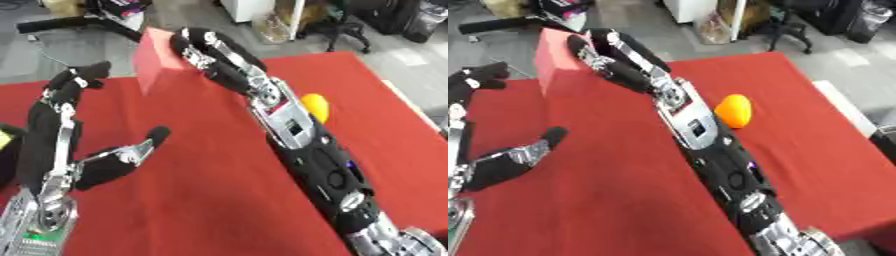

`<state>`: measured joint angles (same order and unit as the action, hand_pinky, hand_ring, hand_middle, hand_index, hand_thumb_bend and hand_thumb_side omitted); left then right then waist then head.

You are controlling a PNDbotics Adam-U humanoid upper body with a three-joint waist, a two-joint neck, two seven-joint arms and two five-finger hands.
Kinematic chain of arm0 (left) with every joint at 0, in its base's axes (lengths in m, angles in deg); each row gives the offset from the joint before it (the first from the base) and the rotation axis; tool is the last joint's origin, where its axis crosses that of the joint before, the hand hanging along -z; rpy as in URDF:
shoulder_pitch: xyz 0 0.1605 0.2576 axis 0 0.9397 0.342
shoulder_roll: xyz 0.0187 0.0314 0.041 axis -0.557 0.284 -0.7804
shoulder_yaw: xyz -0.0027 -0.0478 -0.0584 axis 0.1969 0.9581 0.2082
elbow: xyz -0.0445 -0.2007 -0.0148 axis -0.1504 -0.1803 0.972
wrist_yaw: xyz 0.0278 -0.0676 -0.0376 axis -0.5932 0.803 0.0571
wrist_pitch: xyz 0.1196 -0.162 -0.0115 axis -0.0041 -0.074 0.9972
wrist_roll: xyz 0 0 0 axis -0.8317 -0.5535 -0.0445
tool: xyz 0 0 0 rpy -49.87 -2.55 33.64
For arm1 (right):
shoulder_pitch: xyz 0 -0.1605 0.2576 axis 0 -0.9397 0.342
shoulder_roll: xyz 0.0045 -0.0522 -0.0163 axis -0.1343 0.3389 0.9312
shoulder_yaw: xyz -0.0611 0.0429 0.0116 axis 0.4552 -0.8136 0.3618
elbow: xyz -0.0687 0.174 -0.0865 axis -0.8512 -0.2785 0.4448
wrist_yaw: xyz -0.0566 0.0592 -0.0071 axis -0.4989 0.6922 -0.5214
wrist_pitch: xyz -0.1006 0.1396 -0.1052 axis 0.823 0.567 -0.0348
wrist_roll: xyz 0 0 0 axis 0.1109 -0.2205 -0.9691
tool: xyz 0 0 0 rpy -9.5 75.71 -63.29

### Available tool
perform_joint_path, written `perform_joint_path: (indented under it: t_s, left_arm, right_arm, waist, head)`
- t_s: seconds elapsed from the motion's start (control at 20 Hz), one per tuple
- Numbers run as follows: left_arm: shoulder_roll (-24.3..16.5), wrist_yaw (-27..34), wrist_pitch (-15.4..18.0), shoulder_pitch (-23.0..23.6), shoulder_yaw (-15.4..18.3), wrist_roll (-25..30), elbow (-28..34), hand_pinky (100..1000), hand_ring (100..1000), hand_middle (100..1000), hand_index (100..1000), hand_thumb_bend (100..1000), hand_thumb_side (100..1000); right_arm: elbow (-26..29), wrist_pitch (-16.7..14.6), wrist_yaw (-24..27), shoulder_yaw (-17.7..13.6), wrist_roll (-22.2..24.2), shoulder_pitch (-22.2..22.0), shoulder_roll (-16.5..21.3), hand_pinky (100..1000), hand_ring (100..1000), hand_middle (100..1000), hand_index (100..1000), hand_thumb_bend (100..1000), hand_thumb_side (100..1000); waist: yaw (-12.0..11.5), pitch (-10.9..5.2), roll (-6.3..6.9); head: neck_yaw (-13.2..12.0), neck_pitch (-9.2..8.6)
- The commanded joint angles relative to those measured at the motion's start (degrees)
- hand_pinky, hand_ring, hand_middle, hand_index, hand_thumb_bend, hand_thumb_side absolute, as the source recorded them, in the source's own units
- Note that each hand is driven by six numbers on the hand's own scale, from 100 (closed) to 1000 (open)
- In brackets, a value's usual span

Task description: Pick up the objects with one hand, pass them to the other hand, and then place them into the box on the other side of the table.

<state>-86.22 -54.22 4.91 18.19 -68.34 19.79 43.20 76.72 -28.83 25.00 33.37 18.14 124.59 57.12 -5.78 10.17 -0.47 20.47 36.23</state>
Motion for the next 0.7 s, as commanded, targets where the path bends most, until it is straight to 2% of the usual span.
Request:
perform_joint_path:
  t_s: [0.05,0.7]
  left_arm:
    - [1.0,2.4,0.1,-2.2,0.1,-0.6,-0.3,763,646,664,838,660,534]
    - [3.6,4.7,-2.7,-5.0,0.4,-1.4,-3.7,748,625,637,820,563,575]
  right_arm:
    - [2.3,0.1,1.0,0.4,0.8,0.6,-0.1,563,416,428,549,100,833]
    - [5.1,0.4,3.0,2.1,3.4,-0.3,-1.4,562,415,425,546,100,831]
  waist:
    - [0.2,-1.04,-0.08]
    - [1.0,-0.92,-0.16]
  head:
    - [-0.4,0.11]
    - [-1.5,-0.27]
